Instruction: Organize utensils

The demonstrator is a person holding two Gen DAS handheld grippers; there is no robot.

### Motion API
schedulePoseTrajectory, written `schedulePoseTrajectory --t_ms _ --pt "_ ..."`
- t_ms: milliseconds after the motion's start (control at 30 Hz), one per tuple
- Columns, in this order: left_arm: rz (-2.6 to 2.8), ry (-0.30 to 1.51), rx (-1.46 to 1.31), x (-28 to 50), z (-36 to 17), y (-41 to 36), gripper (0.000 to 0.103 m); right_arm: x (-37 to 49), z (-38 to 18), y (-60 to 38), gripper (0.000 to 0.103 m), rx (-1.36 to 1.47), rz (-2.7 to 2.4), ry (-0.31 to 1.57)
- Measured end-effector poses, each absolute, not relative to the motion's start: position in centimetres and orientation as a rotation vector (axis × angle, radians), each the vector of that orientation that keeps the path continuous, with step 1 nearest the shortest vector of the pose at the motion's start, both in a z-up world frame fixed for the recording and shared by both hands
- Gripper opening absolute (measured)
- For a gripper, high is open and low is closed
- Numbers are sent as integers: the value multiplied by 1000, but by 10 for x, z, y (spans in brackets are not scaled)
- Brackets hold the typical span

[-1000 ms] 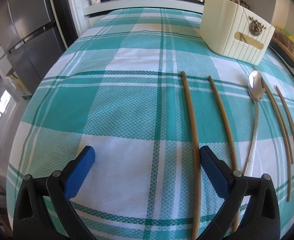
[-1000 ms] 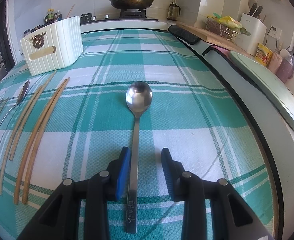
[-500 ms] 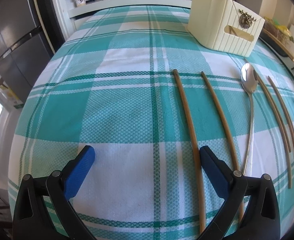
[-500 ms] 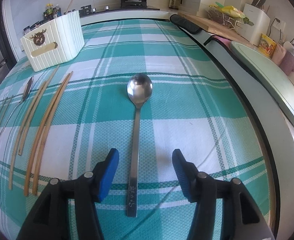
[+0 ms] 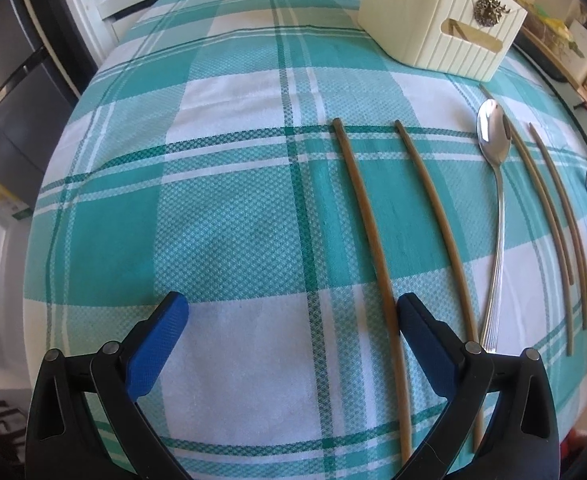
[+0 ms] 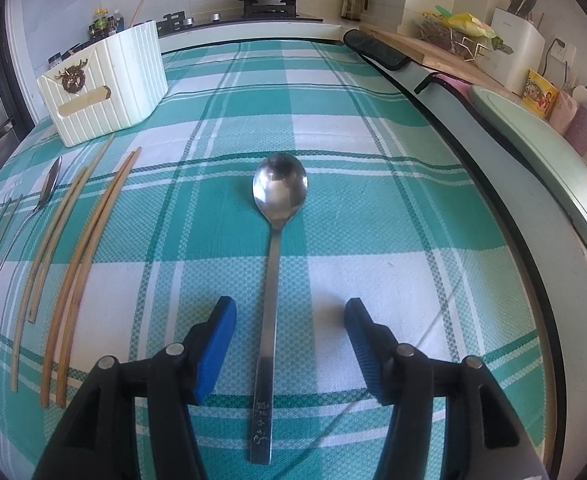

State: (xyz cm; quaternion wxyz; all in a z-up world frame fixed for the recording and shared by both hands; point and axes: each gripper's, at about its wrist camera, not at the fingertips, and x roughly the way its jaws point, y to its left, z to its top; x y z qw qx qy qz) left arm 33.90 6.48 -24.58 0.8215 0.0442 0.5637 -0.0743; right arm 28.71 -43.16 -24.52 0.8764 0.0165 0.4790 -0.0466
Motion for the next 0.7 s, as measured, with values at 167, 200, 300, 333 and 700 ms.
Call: schedulePoseTrajectory --t_ms 167,200,300,333,700 --pt "-155 1223 100 353 -245 62 102 290 -245 -431 61 28 -99 1004" --pt "-155 1224 100 357 -245 61 102 293 -245 -431 62 25 -100 1007" --pt "-156 1224 106 369 -245 55 102 307 -245 -429 63 13 -96 1008" --pt "-157 1224 110 373 -245 54 102 312 -245 -428 63 9 -96 1004" --pt "-143 1241 86 407 -239 40 89 374 -249 -429 62 39 -126 979"
